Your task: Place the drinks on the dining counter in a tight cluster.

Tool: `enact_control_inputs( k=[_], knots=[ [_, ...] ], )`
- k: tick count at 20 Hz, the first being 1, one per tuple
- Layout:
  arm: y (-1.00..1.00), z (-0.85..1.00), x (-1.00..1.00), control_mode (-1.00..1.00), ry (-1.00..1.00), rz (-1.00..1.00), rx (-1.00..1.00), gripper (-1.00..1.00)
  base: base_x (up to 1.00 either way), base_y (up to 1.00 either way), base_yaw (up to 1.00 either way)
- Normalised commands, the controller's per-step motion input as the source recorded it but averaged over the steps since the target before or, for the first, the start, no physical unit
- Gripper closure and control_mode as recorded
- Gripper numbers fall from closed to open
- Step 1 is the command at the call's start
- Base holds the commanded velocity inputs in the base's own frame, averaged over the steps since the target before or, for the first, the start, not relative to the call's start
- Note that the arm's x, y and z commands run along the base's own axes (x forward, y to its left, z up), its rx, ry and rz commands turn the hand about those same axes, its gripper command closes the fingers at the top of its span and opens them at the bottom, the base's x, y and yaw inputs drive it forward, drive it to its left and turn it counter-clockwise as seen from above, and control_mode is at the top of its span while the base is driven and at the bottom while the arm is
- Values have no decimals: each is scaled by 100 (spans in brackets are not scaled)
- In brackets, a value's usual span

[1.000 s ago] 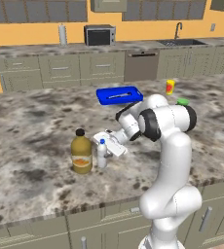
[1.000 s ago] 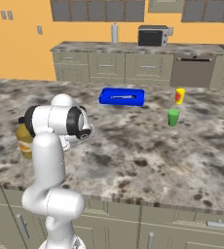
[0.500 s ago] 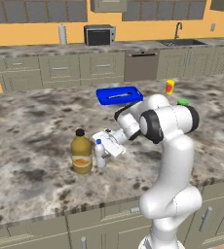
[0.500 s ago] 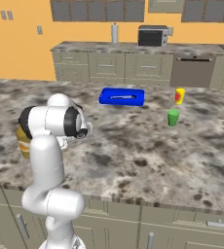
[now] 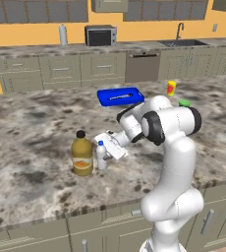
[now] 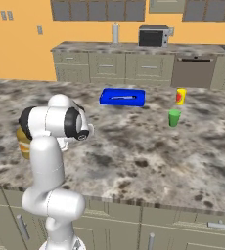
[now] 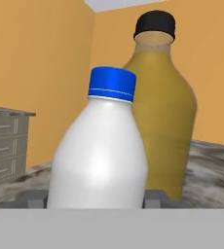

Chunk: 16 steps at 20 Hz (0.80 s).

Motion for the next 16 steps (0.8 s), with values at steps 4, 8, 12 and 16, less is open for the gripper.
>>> enact_control_inputs(
  k=[4,8,12,16],
  knots=[
    [-8,0,1,-100,-2,0,0,-100,0,0,0],
    [-10,0,-4,-100,-5,0,0,-100,0,0,0],
    [-11,0,-1,-100,-5,0,0,-100,0,0,0],
    [-21,0,0,-100,-3,0,0,-100,0,0,0]
  ],
)
